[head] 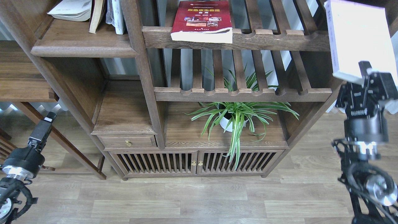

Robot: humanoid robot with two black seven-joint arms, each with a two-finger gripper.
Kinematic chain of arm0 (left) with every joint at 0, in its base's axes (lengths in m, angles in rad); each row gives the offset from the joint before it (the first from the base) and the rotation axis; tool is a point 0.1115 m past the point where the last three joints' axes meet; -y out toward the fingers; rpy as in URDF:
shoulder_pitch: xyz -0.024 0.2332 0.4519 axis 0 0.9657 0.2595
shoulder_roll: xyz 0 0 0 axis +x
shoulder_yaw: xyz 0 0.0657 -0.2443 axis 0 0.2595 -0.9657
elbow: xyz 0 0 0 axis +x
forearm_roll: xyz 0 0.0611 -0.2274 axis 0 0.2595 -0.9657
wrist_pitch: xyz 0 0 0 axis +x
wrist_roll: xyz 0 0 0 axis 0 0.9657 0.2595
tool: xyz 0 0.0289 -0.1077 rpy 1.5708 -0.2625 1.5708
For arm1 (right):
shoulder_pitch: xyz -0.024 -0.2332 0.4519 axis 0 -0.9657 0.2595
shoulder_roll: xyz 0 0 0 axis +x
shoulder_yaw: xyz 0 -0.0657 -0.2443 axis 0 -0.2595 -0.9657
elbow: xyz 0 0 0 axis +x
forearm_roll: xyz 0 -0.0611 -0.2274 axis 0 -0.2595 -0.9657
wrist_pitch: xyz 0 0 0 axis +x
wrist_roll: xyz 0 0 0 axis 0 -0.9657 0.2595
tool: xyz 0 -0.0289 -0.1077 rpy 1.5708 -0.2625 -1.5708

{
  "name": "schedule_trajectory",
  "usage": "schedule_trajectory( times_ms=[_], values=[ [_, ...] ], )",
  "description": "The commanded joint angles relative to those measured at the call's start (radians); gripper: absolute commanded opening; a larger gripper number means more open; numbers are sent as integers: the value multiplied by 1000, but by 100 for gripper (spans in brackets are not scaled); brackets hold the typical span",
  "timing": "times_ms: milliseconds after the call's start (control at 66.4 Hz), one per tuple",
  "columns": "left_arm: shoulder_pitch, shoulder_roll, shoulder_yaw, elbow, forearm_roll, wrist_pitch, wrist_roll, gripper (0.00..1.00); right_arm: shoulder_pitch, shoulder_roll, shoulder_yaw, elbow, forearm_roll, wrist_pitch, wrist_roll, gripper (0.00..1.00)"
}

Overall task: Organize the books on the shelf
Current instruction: 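Pull the white book out and lower it with the right gripper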

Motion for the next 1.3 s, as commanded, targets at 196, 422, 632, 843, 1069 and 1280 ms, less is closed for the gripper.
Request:
schedule_trajectory(
  times_ms=[196,422,632,843,1069,1280],
  values=[
    [-8,-6,33,27,-5,0,-10,100,-124,41,-113,-2,-9,0,-3,6],
    [-20,-32,41,26,-6,0,3,100,-132,44,-247,-2,-66,0,0,6],
    [-12,-84,109,49,-116,0,0,100,-85,52,-350,-2,-111,0,0,6],
    [-41,-87,163,84,-135,0,0,100,-39,54,-472,-11,-167,0,3,6],
    [-54,-95,172,75,-143,0,-3,100,12,110,-577,-30,-259,0,7,6],
    [-74,-125,214,16,-133,0,2,100,18,159,-623,-56,-390,0,10,6]
  ],
)
